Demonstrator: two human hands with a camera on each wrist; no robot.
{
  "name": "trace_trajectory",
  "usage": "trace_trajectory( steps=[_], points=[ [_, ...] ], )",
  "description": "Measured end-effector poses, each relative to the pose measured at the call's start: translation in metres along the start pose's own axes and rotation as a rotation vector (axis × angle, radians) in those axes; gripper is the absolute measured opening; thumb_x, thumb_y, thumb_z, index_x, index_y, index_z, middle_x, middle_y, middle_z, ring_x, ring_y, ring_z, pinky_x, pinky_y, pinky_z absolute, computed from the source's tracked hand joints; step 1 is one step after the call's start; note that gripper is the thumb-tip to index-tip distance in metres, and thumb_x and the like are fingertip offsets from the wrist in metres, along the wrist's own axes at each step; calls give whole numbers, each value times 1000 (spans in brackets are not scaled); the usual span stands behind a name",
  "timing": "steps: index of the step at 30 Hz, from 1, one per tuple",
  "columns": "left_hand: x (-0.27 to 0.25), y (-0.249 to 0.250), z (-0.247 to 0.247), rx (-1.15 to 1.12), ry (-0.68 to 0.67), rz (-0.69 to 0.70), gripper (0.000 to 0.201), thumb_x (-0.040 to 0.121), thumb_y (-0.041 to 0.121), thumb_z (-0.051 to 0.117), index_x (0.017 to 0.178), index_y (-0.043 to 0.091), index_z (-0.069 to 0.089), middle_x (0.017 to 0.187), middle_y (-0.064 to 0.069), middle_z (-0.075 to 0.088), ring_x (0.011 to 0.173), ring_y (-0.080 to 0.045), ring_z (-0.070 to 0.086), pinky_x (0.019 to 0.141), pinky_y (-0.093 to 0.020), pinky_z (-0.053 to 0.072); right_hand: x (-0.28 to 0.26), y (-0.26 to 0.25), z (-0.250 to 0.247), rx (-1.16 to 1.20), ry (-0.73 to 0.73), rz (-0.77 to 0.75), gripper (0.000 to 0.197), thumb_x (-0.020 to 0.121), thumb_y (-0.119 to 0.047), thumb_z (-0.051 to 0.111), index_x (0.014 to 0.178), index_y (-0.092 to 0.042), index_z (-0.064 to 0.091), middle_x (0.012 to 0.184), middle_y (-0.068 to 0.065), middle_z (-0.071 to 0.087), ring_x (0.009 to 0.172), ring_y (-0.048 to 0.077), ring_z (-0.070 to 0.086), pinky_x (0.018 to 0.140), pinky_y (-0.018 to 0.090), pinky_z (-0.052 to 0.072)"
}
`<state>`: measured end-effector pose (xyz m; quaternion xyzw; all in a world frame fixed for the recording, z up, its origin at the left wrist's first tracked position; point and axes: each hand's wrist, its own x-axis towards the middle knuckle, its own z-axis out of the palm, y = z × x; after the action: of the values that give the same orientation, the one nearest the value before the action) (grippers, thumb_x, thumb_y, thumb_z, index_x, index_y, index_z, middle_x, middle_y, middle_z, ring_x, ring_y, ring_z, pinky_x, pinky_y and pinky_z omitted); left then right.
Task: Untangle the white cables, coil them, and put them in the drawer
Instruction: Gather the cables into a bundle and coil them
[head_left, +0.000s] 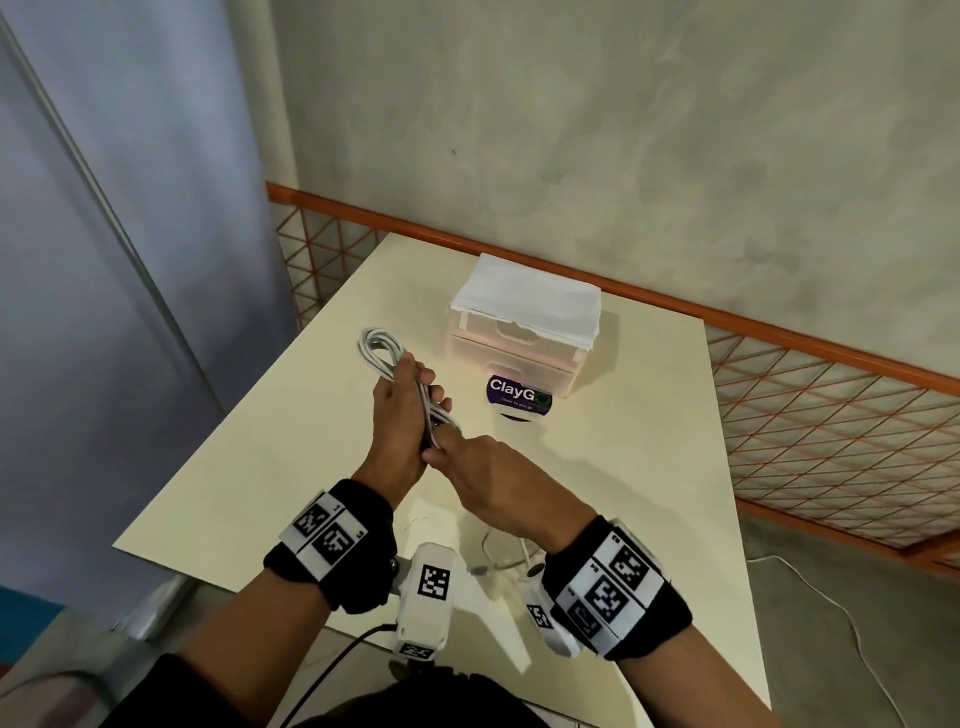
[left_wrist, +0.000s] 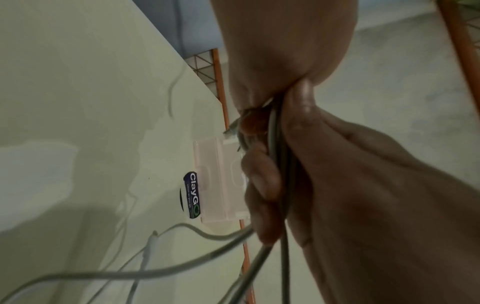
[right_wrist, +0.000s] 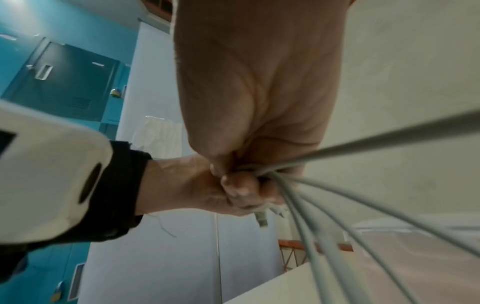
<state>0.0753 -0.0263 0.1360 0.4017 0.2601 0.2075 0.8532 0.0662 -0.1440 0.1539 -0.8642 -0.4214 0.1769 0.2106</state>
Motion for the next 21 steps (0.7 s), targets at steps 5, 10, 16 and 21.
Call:
trace_trajectory(
  steps=[5,10,16,21],
  points=[
    [7,1,-11,-169,146,2,31,98,25,38,70,16,43,61,4,47,45,-7,47,55,-25,46,-5,4,12,102,58,-83,34,101,-34,32,97,-4,46,56,4,41,56,32,39,62,48,41],
    [1,-3,-13,-122,61,-61,31,97,28,42,69,16,43,48,9,44,39,-6,40,45,-19,41,-6,6,17,34,46,-86,34,101,-34,31,104,-8,53,57,-2,39,59,32,43,64,45,43],
    [-7,0,-13,16,-11,-20,46,88,23,63,53,18,34,40,8,30,36,-7,33,46,-19,40,-8,8,12,-18,27,-101,31,101,-37,32,107,-20,57,68,-3,45,62,21,42,66,37,41],
    [-4,-3,-16,-62,36,13,32,93,13,47,62,16,39,40,9,34,36,-6,32,45,-21,42,-11,6,17,-14,34,-106,34,101,-36,30,110,-12,51,70,11,52,64,32,48,66,44,44]
  ],
)
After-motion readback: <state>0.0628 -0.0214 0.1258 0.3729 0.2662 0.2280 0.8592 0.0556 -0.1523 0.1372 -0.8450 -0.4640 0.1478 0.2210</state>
